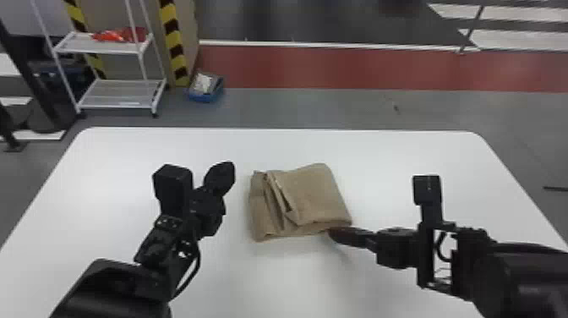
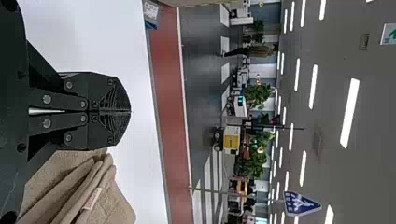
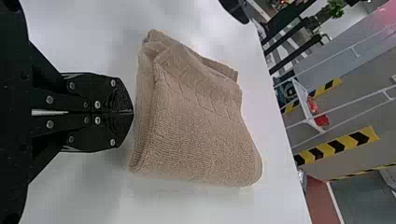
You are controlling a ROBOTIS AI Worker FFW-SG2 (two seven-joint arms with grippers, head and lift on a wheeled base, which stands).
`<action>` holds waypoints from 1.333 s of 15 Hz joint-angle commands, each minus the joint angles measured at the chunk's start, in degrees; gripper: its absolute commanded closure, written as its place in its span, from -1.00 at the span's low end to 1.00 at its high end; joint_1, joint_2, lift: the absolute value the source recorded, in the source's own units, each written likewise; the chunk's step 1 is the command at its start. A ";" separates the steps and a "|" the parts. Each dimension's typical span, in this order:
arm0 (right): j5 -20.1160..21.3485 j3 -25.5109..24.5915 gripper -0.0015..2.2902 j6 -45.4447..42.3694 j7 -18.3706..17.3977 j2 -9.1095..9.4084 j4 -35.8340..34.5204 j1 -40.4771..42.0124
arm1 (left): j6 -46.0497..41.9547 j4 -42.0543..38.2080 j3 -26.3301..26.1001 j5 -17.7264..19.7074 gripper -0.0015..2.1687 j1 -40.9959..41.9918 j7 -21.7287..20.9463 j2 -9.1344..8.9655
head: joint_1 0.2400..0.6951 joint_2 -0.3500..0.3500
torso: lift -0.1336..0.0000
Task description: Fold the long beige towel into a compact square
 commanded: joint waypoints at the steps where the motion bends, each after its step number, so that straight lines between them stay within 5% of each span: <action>1: 2.27 2.66 0.81 -0.71 -1.72 0.38 5.44 -5.01 | -0.02 0.09 0.04 0.09 0.52 -0.59 -0.54 0.37 | 1.00 -0.08 | -0.77; 4: 5.44 5.47 0.81 -3.17 -6.73 0.90 11.86 -11.87 | -0.02 1.50 -0.05 0.00 0.52 -1.73 -1.51 0.55 | 1.00 -0.07 | -0.77; 7: 9.31 6.35 0.81 -7.39 -9.02 2.84 24.51 -21.97 | -0.02 4.57 -0.57 0.00 0.52 -4.19 -2.83 0.64 | 1.00 -0.09 | -0.77; 9: 9.13 5.47 0.81 -10.73 -9.19 3.45 26.88 -23.29 | -0.73 7.65 -0.75 0.00 0.52 -6.12 -3.18 0.37 | 1.00 -0.11 | -0.77; 13: 3.77 -3.14 0.81 -11.25 -3.57 2.66 17.66 -14.15 | -6.18 15.91 -1.63 0.53 0.52 -9.90 -3.18 0.29 | 1.00 -0.14 | -0.77; 17: -5.81 -10.79 0.81 -11.25 2.76 -3.84 13.17 -8.97 | -8.99 19.52 -0.92 1.32 0.52 -10.25 -3.26 0.81 | 1.00 -0.21 | -0.77; 20: -9.50 -15.45 0.81 -10.90 8.04 -4.46 10.45 -6.77 | -9.87 21.98 -0.05 1.23 0.52 -10.25 -2.47 0.90 | 1.00 -0.34 | -0.77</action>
